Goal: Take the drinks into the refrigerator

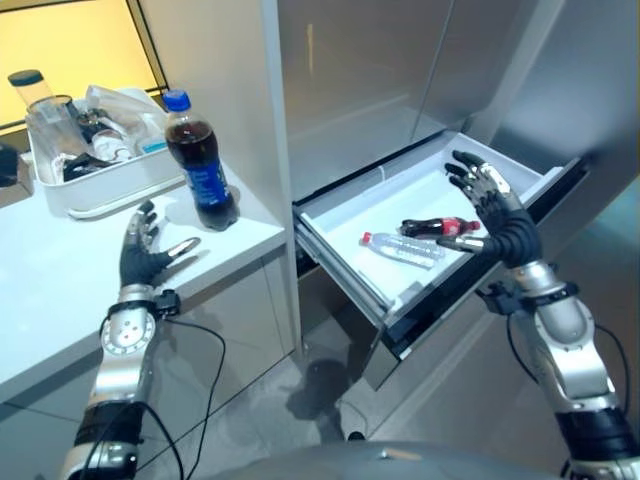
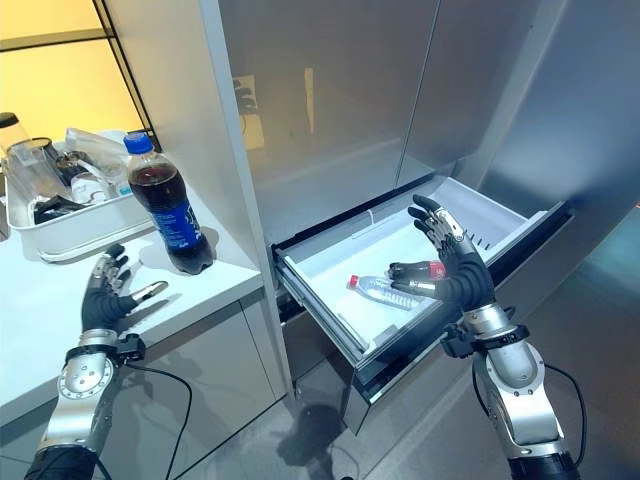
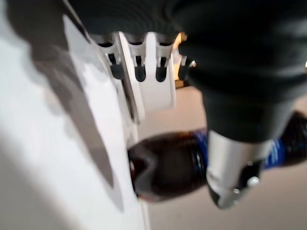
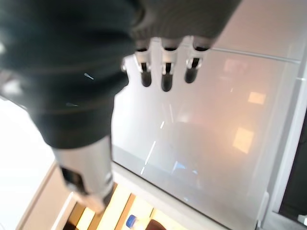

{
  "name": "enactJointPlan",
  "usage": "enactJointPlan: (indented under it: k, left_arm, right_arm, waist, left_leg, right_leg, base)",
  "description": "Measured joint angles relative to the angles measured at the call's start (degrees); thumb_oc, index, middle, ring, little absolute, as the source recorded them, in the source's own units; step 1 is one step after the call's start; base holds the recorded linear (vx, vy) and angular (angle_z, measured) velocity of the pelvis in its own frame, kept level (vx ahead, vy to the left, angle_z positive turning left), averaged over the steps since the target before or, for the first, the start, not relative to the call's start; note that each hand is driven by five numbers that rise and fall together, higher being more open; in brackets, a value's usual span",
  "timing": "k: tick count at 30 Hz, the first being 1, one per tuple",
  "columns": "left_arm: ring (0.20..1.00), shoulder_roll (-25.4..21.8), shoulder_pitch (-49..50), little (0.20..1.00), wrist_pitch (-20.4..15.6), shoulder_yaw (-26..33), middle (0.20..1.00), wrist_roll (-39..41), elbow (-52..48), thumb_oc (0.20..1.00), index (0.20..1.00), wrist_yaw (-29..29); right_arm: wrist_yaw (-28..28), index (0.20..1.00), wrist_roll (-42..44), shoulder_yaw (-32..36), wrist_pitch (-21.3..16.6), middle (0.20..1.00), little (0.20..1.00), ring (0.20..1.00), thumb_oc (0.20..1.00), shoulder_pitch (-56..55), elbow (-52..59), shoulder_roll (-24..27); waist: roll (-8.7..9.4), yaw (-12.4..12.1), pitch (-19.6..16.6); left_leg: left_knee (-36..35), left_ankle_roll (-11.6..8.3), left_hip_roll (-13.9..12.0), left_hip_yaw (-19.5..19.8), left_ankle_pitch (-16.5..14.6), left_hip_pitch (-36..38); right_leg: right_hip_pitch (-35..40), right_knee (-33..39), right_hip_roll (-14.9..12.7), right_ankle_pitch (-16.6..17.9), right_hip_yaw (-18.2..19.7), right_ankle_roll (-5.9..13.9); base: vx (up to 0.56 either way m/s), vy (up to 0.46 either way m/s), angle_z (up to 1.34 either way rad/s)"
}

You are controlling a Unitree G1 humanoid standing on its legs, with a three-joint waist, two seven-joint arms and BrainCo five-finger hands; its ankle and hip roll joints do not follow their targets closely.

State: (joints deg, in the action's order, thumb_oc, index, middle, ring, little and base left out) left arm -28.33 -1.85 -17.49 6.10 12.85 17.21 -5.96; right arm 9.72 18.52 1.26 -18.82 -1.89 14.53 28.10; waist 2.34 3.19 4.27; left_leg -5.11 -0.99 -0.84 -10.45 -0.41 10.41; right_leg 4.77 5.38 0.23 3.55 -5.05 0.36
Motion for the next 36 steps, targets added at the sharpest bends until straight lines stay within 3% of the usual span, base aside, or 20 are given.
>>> enactJointPlan:
  k: [29,36]
  left_arm:
    - [1.000,-3.44,-9.86,1.000,2.23,-5.12,1.000,-6.04,11.52,1.000,1.000,-0.70]
    - [1.000,-5.62,-15.06,1.000,3.25,-7.39,1.000,-7.59,13.72,1.000,1.000,-0.99]
  right_arm:
    - [2.50,1.000,3.21,-2.10,0.53,1.000,1.000,1.000,1.000,-0.67,1.20,-0.01]
    - [2.60,1.000,4.69,-4.49,0.69,1.000,1.000,1.000,1.000,-0.67,3.04,1.89]
  waist:
    - [0.71,0.45,-1.81]
    - [1.09,0.75,-1.64]
  left_leg:
    - [-0.28,-0.03,0.00,0.23,-0.01,-0.11]
    - [-0.27,0.09,-0.02,0.16,0.67,-3.06]
  right_leg:
    - [-0.05,0.09,0.00,0.08,-0.11,0.13]
    - [-3.20,-0.20,-0.04,0.70,-0.05,1.01]
  base:
    - [0.00,0.000,0.00]
    - [-0.03,0.004,-0.02]
